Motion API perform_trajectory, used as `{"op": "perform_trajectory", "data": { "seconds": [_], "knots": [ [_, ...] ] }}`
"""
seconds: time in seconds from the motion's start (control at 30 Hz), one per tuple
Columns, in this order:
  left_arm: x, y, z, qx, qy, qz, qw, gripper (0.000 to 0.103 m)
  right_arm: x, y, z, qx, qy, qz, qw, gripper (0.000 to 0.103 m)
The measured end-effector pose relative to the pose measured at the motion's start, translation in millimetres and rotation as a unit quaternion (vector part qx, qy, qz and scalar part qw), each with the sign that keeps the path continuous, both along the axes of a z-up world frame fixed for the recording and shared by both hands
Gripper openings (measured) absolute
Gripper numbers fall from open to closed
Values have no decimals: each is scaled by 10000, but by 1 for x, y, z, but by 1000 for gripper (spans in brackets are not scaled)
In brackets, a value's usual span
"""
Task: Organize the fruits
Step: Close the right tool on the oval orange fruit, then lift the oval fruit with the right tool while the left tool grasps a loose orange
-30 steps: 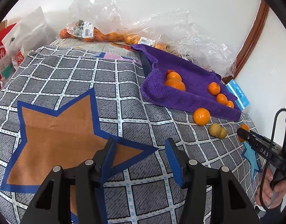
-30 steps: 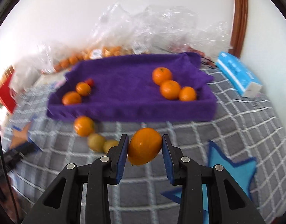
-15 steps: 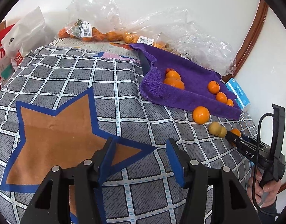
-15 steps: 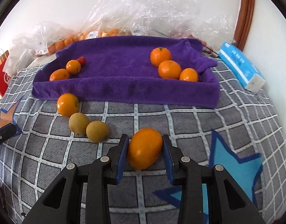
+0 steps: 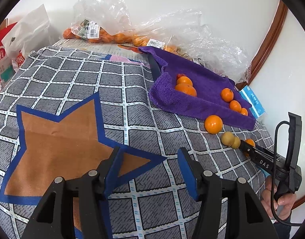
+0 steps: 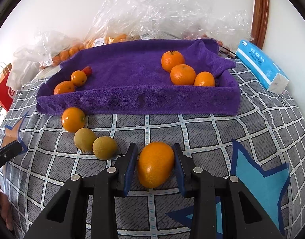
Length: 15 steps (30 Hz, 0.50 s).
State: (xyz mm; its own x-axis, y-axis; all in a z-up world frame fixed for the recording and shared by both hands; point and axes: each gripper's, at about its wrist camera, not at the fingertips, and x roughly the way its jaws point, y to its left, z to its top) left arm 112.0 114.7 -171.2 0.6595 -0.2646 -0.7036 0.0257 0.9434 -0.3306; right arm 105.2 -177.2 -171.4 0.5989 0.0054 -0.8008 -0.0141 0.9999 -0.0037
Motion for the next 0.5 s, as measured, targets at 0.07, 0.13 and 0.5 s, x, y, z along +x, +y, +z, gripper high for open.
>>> {"op": "perform_trajectory", "data": {
  "seconds": [0.07,0.13,0.5],
  "knots": [
    [-1,2,0,-88,-13,27,10000,54,0,3,0,-85,0,20,10000,36],
    [-1,5,0,-164,-22,62,9998,55,0,1,0,-51,7,15,10000,36],
    [-3,-12,3,448,107,173,9988,56,-5,-8,1,284,-22,172,9994,33]
  ]
}}
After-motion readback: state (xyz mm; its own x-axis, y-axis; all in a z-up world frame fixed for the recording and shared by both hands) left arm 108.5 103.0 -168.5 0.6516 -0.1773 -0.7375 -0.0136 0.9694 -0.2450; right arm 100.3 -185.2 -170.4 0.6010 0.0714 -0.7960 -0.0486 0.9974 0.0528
